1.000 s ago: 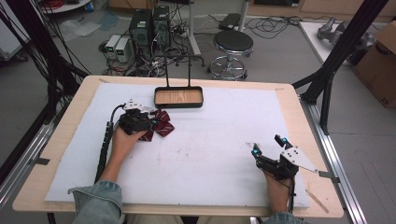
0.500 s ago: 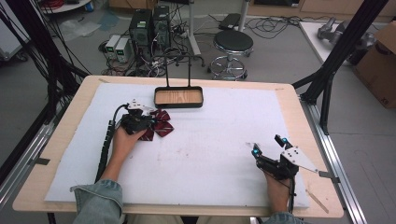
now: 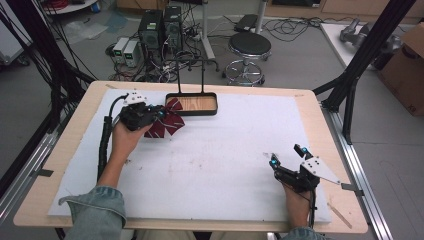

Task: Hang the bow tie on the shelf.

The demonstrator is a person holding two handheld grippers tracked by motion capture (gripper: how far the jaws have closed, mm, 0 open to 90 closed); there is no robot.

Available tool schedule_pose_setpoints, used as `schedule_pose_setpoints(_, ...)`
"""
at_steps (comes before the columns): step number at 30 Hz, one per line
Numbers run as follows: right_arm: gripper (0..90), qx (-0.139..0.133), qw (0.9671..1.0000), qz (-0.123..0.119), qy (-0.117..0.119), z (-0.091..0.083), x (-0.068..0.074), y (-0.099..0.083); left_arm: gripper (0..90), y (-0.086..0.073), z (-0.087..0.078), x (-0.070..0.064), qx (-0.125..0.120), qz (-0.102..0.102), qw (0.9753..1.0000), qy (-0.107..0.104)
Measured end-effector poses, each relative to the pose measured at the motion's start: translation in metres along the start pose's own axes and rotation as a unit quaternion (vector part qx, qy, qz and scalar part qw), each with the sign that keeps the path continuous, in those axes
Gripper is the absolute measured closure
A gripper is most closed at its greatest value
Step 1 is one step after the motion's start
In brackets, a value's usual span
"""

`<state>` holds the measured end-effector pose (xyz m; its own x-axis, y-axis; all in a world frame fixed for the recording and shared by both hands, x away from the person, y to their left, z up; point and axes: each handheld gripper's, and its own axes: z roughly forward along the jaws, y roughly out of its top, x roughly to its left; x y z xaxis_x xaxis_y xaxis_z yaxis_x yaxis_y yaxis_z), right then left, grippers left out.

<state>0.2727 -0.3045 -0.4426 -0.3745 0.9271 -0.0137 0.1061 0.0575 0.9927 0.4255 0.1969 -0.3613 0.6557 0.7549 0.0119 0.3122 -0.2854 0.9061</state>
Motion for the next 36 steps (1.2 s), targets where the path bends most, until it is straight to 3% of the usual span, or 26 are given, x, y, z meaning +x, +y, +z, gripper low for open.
schedule_pose_setpoints(6,11.6,0.004,1.0000,0.004,-0.001,0.000,0.000,0.000,73.9,0.028,-0.007,0.006,-0.017,0.017,0.9996,-0.012)
schedule_pose_setpoints(16,11.6,0.005,1.0000,0.003,-0.001,0.000,0.000,0.000,73.9,0.064,0.003,0.015,-0.012,0.038,0.9990,-0.022)
schedule_pose_setpoints(28,11.6,0.008,0.9999,0.008,0.004,0.001,-0.001,-0.001,73.8,0.097,0.016,0.033,0.000,0.046,0.9989,-0.012)
schedule_pose_setpoints(36,11.6,0.012,0.9999,0.010,0.006,0.002,-0.001,-0.001,73.8,0.112,0.025,0.045,0.008,0.042,0.9990,0.007)
